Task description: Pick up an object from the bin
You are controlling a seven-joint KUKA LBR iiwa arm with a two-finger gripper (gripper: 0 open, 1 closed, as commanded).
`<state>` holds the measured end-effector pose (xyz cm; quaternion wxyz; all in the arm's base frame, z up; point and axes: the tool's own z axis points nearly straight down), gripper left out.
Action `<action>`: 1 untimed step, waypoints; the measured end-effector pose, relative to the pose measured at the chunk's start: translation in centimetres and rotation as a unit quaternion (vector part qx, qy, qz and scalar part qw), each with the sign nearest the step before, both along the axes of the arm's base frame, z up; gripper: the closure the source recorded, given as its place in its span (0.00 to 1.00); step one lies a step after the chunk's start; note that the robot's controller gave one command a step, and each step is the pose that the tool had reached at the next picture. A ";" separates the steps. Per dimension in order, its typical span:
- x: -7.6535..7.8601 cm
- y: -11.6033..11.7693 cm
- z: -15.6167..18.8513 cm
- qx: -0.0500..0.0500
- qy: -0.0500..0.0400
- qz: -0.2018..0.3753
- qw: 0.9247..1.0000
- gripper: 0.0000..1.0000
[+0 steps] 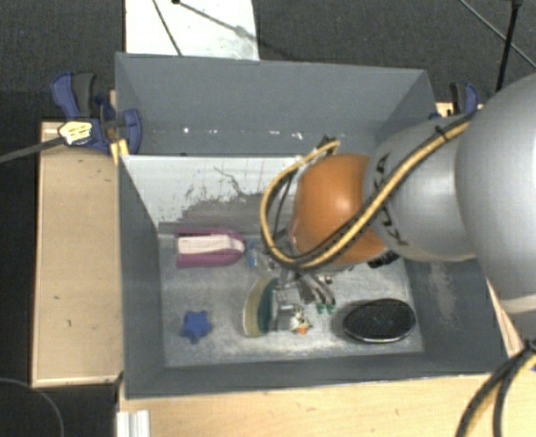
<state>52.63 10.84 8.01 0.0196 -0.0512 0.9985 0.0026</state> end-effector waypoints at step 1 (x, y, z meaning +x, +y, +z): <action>4.6 -1.6 18.2 -0.003 0.013 -0.002 1.000 1.00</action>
Offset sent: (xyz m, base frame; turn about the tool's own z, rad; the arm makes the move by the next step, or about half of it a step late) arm 0.0428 -0.0158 0.1759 -0.0006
